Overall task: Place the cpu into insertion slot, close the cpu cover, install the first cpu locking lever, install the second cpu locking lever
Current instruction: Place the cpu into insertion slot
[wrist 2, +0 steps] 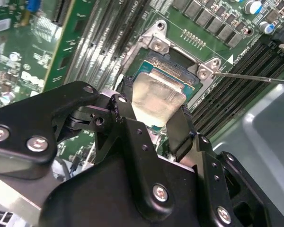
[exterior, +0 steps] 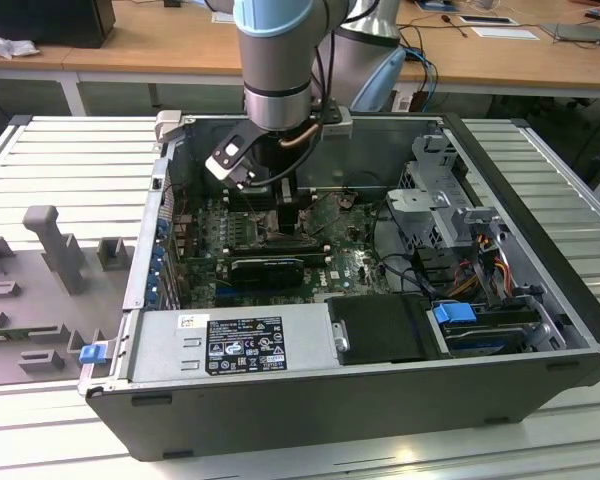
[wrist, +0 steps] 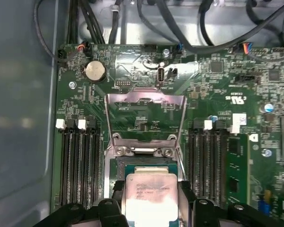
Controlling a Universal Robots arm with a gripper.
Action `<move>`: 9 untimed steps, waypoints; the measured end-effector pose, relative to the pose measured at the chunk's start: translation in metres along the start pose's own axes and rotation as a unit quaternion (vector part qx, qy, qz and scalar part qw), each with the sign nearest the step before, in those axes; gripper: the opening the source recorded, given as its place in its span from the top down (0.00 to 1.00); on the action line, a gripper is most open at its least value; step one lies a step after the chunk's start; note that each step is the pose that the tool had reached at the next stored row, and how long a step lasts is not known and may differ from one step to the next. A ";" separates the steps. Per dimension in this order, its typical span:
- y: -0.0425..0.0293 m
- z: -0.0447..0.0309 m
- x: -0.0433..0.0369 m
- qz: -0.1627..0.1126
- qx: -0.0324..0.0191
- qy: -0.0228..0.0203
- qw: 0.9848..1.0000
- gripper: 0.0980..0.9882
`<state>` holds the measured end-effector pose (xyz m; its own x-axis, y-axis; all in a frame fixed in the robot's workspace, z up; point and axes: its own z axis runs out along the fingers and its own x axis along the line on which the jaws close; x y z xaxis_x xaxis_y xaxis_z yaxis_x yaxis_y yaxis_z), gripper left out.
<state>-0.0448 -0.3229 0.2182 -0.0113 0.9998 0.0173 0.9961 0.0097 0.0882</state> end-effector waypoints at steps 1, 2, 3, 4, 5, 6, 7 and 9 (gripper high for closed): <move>-0.0002 0.0027 0.0027 0.000 0.000 0.000 1.000 0.52; -0.0004 0.0047 0.0038 0.000 0.000 0.000 1.000 0.52; -0.0006 0.0066 0.0048 0.001 0.000 0.000 1.000 0.52; -0.0007 0.0086 0.0052 0.002 0.000 0.000 1.000 0.52; -0.0008 0.0099 0.0052 0.003 0.000 0.000 1.000 0.52; -0.0010 0.0116 0.0052 0.006 0.000 0.000 1.000 0.52; -0.0011 0.0125 0.0053 0.007 0.000 0.000 1.000 0.52; -0.0013 0.0150 0.0053 0.007 0.000 0.000 1.000 0.52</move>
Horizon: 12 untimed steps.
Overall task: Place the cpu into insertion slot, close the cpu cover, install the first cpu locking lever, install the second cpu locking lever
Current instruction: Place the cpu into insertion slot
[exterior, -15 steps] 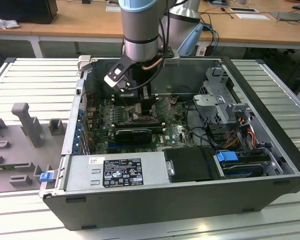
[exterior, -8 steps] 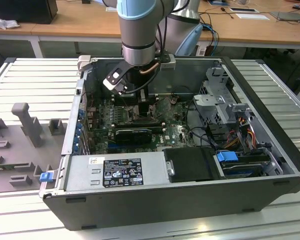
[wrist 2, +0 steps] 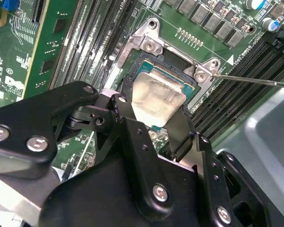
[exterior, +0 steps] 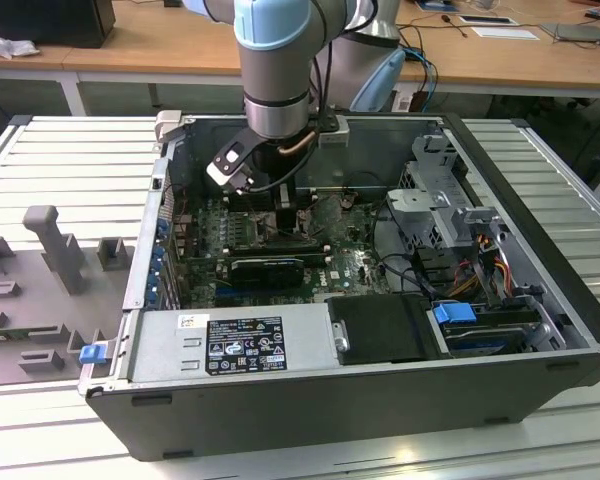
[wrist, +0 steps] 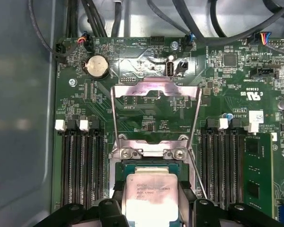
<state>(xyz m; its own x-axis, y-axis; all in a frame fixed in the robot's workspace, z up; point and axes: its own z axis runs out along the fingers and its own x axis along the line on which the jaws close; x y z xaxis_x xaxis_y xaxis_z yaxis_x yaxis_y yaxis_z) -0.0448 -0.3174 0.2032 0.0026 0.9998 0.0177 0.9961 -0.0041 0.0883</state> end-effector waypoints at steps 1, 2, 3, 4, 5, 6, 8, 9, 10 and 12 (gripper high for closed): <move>-0.0003 0.0020 -0.0001 0.000 0.000 0.000 1.000 0.52; -0.0003 0.0025 -0.0001 0.000 0.000 0.000 1.000 0.52; -0.0003 0.0025 -0.0001 0.000 0.000 0.000 1.000 0.52; -0.0003 0.0026 -0.0001 0.000 0.000 0.000 1.000 0.52; -0.0003 0.0026 0.0000 0.000 0.000 0.000 1.000 0.52; -0.0003 0.0027 -0.0001 0.000 0.000 0.000 1.000 0.52; -0.0002 0.0030 0.0000 0.000 0.000 0.000 1.000 0.50; -0.0002 0.0029 0.0000 0.000 0.000 0.000 1.000 0.50; -0.0002 0.0026 0.0000 0.000 0.000 0.000 1.000 0.43; -0.0001 0.0013 0.0000 0.000 0.000 0.000 1.000 0.43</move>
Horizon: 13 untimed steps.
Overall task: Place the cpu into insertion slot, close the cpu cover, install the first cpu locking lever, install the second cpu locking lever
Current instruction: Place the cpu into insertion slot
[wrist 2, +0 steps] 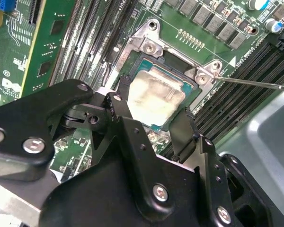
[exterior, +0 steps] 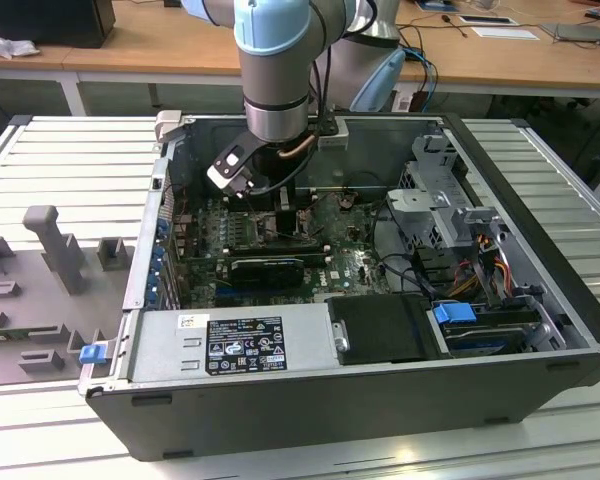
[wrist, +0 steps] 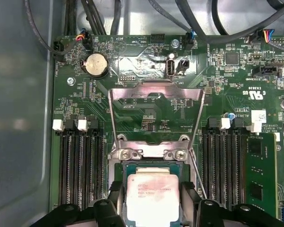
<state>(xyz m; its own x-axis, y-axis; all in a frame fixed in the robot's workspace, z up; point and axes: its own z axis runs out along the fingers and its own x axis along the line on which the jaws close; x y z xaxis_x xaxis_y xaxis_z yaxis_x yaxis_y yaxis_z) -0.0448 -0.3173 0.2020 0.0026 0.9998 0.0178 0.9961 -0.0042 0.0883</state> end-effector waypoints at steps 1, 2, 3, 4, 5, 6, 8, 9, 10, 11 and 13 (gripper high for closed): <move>0.0002 -0.0022 0.0001 0.000 0.000 0.000 1.000 0.43; 0.0003 -0.0035 0.0001 0.000 0.000 0.000 1.000 0.43; 0.0005 -0.0056 0.0002 0.000 0.000 0.000 1.000 0.43; 0.0005 -0.0062 0.0002 0.000 0.000 0.000 1.000 0.43; 0.0006 -0.0065 0.0002 0.000 0.000 0.000 1.000 0.45; 0.0006 -0.0069 0.0002 0.000 0.000 0.000 1.000 0.52; 0.0007 -0.0079 0.0002 0.000 0.000 0.000 1.000 0.59; 0.0007 -0.0083 0.0003 0.000 0.000 0.000 1.000 0.67; 0.0007 -0.0087 0.0002 0.000 0.000 0.000 1.000 0.73; 0.0008 -0.0090 0.0002 0.000 0.000 0.000 1.000 0.73; 0.0009 -0.0101 0.0003 0.000 0.000 0.000 1.000 0.87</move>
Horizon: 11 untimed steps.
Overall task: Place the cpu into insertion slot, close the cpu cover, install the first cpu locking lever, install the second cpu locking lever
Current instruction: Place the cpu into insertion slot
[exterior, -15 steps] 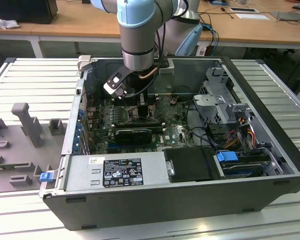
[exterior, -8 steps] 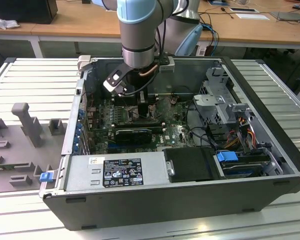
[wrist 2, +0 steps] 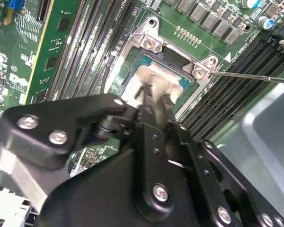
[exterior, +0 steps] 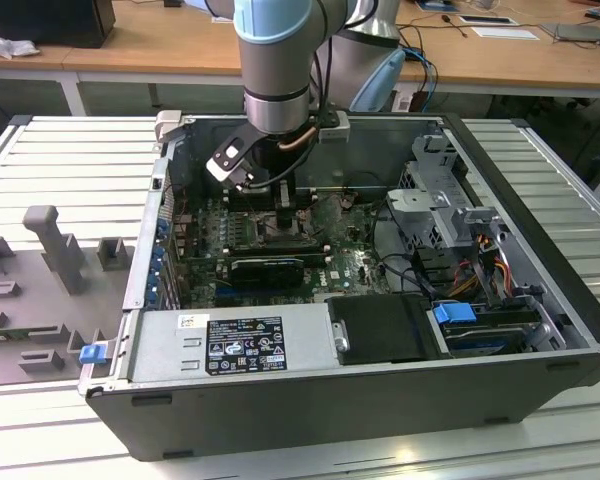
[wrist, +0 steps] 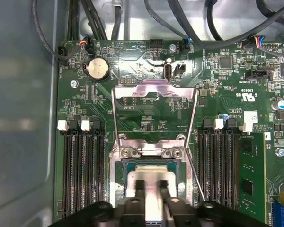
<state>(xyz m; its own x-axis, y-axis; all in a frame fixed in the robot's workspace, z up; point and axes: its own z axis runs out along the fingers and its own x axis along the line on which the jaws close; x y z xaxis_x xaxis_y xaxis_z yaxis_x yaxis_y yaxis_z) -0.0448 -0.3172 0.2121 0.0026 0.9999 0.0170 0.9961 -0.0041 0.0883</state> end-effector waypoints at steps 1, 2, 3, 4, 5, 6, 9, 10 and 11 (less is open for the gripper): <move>0.0000 -0.0004 0.0000 0.000 0.000 0.000 1.000 0.93; 0.0001 -0.0010 0.0000 0.000 0.000 0.000 1.000 0.99; 0.0001 -0.0015 0.0000 0.000 0.000 0.000 1.000 0.99; 0.0002 -0.0027 0.0000 0.000 0.000 0.000 1.000 0.99; 0.0003 -0.0037 0.0000 0.000 0.000 0.000 1.000 0.99; 0.0004 -0.0044 0.0001 0.000 0.000 0.000 1.000 0.99; 0.0006 -0.0070 0.0001 0.000 0.000 0.000 1.000 0.99; 0.0007 -0.0079 0.0001 0.000 0.000 0.000 1.000 0.99; 0.0007 -0.0084 0.0001 0.000 0.000 0.000 1.000 0.99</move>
<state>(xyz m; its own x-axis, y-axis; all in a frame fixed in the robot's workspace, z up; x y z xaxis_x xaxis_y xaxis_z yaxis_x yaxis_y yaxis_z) -0.0448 -0.3172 0.2206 0.0030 0.9999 0.0168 0.9961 -0.0044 0.0883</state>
